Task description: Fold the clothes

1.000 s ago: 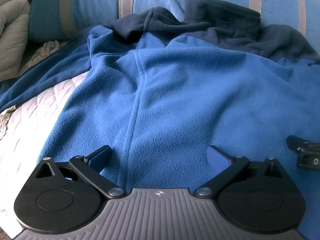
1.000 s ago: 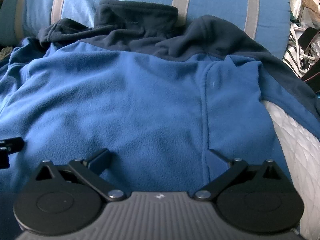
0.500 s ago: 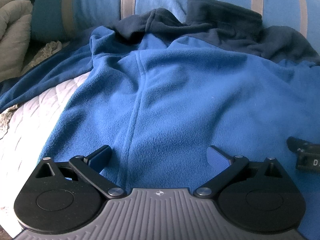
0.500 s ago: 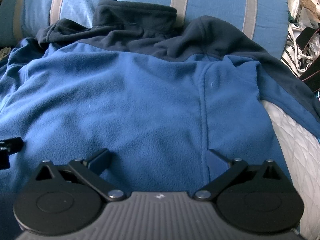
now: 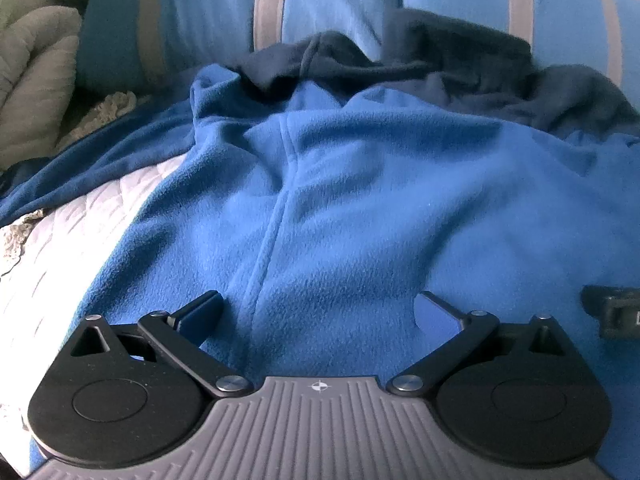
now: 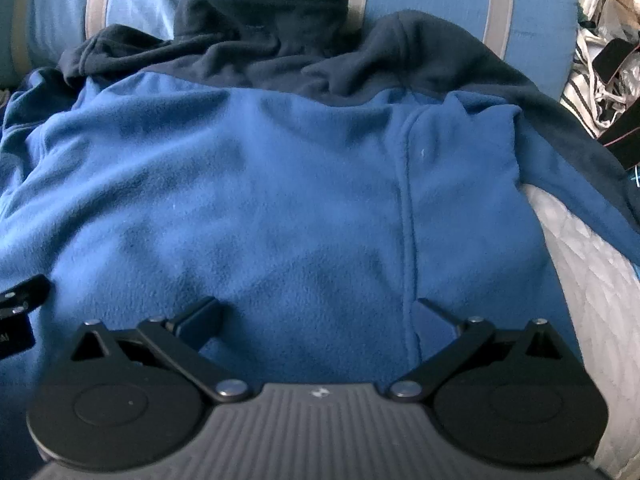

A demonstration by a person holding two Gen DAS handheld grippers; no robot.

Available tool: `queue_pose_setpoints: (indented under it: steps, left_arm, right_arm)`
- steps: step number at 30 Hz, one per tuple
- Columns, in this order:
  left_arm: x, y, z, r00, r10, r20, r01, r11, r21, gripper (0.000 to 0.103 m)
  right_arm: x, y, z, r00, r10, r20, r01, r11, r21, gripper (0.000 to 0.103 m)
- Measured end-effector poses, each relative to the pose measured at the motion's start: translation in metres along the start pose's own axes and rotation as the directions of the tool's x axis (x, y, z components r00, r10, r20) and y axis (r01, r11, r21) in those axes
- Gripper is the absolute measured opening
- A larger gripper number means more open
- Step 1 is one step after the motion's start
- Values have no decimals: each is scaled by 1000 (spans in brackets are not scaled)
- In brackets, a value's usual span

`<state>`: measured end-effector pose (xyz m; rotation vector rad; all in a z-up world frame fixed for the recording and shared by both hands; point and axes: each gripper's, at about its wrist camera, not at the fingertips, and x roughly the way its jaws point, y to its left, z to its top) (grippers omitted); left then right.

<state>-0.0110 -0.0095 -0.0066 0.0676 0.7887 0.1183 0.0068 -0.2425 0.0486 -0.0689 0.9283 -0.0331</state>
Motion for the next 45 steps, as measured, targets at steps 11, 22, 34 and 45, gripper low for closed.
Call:
queue_pose_setpoints:
  steps: [11, 22, 34, 45]
  left_arm:
    - [-2, 1, -9, 997, 4, 82, -3, 1000, -15, 103]
    - [-29, 12, -3, 985, -110, 136, 100, 992, 76, 103]
    - [-137, 48, 13, 961, -130, 242, 131, 991, 13, 103]
    - [-218, 70, 23, 957, -199, 211, 195, 980, 39, 103]
  right_arm:
    - [-2, -3, -9, 997, 24, 80, -23, 1000, -15, 103]
    - [-2, -10, -3, 996, 66, 61, -64, 997, -31, 103]
    - [-50, -27, -18, 973, 157, 170, -145, 986, -82, 103]
    - [-181, -53, -28, 916, 291, 278, -206, 933, -296, 103]
